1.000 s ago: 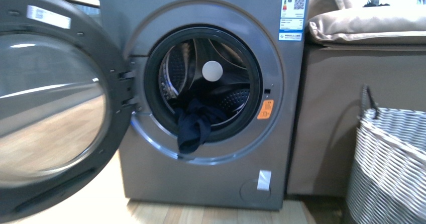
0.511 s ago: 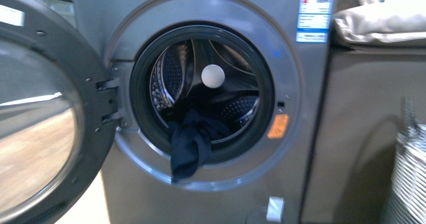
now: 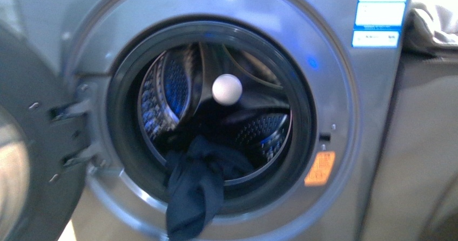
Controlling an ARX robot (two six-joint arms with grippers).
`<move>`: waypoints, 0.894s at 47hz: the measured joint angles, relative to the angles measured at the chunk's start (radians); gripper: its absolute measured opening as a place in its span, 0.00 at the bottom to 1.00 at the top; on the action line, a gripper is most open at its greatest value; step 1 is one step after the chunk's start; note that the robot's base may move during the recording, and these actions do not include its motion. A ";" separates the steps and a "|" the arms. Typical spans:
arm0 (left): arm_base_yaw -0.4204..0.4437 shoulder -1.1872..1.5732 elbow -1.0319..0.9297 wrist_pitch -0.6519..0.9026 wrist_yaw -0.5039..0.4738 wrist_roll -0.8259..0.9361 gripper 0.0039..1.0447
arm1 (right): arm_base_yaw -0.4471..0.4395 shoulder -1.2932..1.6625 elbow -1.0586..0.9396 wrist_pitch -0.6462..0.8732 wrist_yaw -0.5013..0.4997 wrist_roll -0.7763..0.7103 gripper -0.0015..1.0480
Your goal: Collect clothes from washing machine
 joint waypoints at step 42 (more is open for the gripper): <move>0.072 0.203 0.034 0.150 0.542 -0.090 0.94 | 0.000 0.000 0.000 0.000 0.002 0.000 0.93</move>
